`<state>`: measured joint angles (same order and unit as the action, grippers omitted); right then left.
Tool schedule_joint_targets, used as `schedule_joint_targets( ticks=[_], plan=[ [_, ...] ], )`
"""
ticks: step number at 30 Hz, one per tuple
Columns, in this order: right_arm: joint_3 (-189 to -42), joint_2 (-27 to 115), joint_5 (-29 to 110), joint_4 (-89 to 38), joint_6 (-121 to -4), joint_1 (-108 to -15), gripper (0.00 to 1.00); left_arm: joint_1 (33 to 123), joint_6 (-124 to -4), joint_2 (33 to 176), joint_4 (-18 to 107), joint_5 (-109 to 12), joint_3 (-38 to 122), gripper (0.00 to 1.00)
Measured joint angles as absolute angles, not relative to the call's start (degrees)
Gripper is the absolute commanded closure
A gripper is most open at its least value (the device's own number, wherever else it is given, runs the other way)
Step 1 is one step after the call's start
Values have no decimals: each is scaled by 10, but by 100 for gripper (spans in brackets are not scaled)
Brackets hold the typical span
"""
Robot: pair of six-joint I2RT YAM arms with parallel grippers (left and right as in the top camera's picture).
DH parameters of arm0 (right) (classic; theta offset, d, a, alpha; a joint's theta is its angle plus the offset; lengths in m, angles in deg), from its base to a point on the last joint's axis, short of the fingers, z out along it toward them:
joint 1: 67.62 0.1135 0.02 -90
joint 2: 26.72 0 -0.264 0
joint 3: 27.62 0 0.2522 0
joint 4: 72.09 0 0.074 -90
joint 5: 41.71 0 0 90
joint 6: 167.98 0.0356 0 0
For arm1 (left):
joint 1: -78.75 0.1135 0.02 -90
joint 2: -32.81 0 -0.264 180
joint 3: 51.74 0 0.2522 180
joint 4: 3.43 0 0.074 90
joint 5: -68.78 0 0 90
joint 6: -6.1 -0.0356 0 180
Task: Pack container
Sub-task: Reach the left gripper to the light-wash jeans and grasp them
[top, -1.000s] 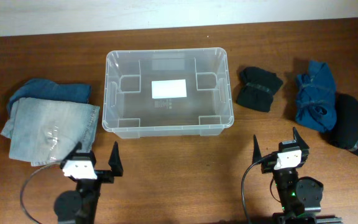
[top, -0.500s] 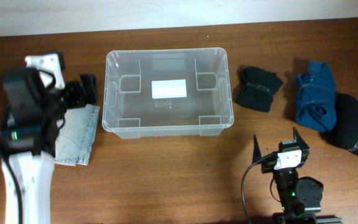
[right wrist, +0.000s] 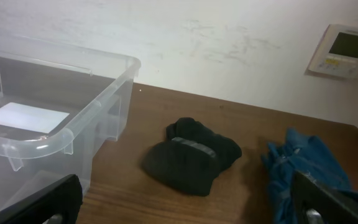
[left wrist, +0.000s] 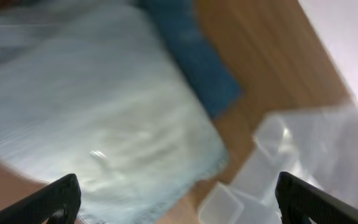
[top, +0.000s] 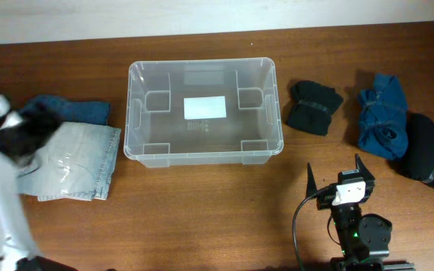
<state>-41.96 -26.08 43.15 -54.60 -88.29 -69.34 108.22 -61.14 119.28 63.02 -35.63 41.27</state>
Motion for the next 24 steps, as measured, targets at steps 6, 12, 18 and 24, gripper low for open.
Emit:
schedule_joint_targets(
  ticks=[6,12,18,24],
  plan=[
    [-420,-261,431,-546,-883,-693,2,1207,-555,1191,605,-409,344,0],
    [-420,-261,431,-546,-883,-693,2,1273,-515,1191,445,-469,164,0],
    [-420,-261,431,-546,-883,-693,2,1287,-495,1193,286,-496,33,0],
    [-420,-261,432,-546,-883,-693,2,1271,-491,1193,189,-459,-16,44]
  ],
)
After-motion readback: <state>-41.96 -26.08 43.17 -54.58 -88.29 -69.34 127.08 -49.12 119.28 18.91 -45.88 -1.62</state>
